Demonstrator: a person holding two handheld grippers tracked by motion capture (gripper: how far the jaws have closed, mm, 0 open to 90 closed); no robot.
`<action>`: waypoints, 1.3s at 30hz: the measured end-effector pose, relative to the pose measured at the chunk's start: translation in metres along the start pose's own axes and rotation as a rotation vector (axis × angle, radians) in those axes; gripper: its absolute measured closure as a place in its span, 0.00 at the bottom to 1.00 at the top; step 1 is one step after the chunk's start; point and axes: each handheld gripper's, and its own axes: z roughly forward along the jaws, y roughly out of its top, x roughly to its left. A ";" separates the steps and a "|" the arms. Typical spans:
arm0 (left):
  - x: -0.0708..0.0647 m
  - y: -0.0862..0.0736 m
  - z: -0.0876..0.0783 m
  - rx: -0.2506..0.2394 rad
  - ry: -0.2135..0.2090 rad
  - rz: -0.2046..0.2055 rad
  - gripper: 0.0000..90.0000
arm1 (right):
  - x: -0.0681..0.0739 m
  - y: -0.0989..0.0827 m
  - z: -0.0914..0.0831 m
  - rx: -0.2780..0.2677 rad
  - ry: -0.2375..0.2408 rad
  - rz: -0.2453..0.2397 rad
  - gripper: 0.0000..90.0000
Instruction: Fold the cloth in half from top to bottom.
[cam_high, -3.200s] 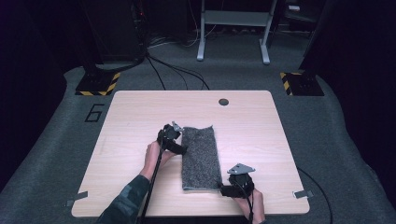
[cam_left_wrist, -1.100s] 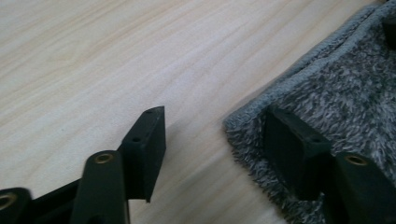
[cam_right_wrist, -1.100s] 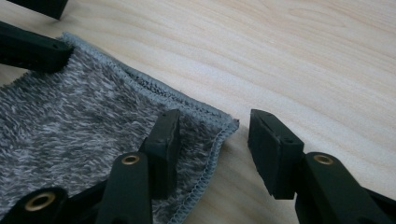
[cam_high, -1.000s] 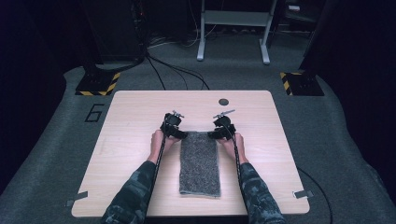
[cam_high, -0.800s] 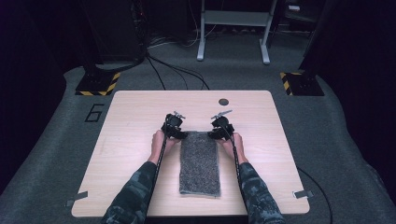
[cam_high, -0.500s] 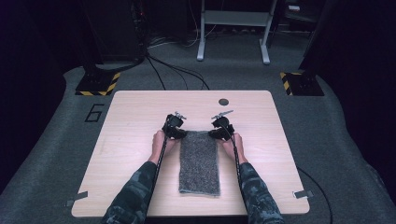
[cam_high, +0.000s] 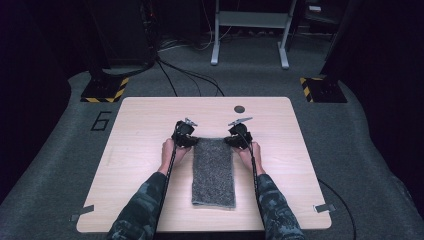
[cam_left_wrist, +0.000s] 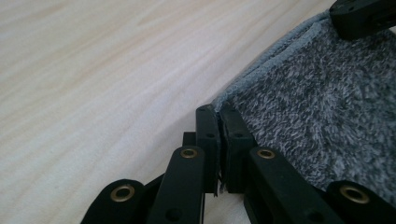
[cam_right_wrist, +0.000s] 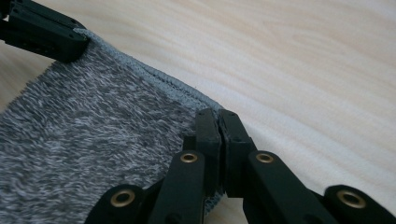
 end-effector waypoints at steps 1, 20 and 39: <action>0.000 0.001 -0.003 -0.009 0.002 0.005 0.97 | 0.001 0.001 -0.002 -0.008 0.002 0.006 0.98; 0.000 0.035 -0.050 -0.135 0.060 0.058 0.97 | 0.009 0.042 -0.049 -0.136 -0.033 -0.062 0.98; -0.023 0.031 -0.085 -0.207 0.049 0.127 0.97 | 0.027 0.038 -0.093 -0.219 -0.056 -0.171 0.98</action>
